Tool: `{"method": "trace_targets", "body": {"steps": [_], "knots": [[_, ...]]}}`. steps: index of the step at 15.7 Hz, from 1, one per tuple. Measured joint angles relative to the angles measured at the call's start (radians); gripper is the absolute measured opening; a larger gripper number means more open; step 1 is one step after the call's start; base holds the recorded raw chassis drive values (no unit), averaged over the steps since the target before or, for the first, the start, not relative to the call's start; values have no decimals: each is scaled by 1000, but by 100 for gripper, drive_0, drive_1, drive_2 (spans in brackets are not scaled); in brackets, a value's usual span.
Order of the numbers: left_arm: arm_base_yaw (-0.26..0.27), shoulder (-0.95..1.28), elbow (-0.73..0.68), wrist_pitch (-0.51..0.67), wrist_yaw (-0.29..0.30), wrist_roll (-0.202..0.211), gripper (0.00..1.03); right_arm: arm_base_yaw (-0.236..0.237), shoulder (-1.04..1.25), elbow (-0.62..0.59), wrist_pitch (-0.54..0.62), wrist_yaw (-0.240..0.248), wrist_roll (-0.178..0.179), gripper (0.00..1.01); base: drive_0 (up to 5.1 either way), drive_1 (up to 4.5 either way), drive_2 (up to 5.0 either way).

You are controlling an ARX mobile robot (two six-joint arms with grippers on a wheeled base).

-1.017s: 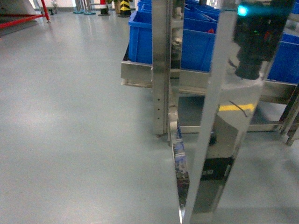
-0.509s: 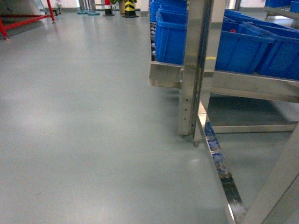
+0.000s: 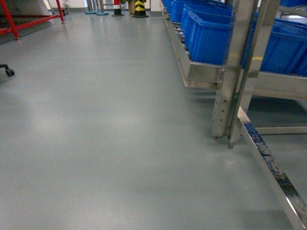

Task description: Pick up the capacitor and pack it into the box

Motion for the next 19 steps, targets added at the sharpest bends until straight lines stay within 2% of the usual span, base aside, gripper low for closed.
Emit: {"method": "trace_targets", "body": {"steps": [19], "knots": [[0,0,0,0,1,0,44,0,0,0,-2,0,0,98,-497,244,244]]}}
